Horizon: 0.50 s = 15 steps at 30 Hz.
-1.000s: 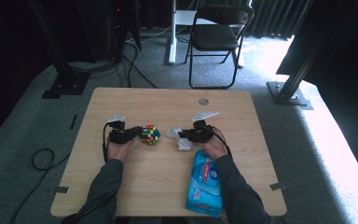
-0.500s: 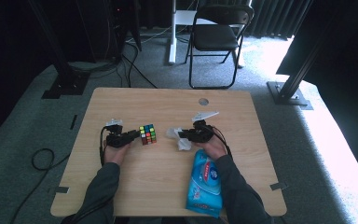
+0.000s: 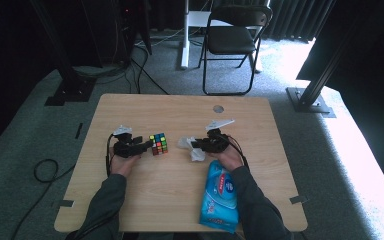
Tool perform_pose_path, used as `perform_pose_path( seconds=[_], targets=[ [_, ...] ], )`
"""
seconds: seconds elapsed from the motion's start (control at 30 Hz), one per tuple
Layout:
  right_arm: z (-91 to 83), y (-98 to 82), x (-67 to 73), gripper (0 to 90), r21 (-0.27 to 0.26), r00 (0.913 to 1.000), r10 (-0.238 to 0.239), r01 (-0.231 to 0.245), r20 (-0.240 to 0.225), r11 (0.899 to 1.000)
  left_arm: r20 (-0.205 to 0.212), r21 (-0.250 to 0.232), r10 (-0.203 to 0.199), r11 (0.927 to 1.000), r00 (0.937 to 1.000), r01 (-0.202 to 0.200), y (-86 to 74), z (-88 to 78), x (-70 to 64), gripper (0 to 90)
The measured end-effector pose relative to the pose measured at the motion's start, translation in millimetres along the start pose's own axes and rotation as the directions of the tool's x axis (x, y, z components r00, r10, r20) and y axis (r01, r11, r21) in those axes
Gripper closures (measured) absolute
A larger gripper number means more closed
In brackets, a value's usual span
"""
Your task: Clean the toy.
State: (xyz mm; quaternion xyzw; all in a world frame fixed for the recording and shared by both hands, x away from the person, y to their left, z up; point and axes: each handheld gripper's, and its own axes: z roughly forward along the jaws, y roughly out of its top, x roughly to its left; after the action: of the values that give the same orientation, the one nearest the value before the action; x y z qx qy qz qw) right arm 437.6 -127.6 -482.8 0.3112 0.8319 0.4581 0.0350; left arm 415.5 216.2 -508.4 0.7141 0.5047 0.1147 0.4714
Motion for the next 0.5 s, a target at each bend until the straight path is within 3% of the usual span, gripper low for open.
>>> perform_pose_path(
  seconds=[0.33,0.43,0.5],
  targets=[
    [0.1,0.0,0.1,81.2,0.001,1.0,0.0,0.0,-0.001,1.0,-0.025,0.025,0.087,0.9959,0.9959,-0.087,0.8,5.8,-9.1,24.2],
    [0.2,0.0,0.2,81.1,0.002,1.0,-0.001,0.001,-0.003,1.0,-0.075,0.039,0.169,0.9853,0.9827,-0.167,0.1,7.3,-14.2,23.7],
    [0.3,-0.1,0.2,81.1,0.003,1.0,-0.001,0.001,-0.004,1.0,-0.07,0.032,0.2,0.9796,0.9772,-0.198,-0.1,7.8,-16.1,22.6]
  ],
)
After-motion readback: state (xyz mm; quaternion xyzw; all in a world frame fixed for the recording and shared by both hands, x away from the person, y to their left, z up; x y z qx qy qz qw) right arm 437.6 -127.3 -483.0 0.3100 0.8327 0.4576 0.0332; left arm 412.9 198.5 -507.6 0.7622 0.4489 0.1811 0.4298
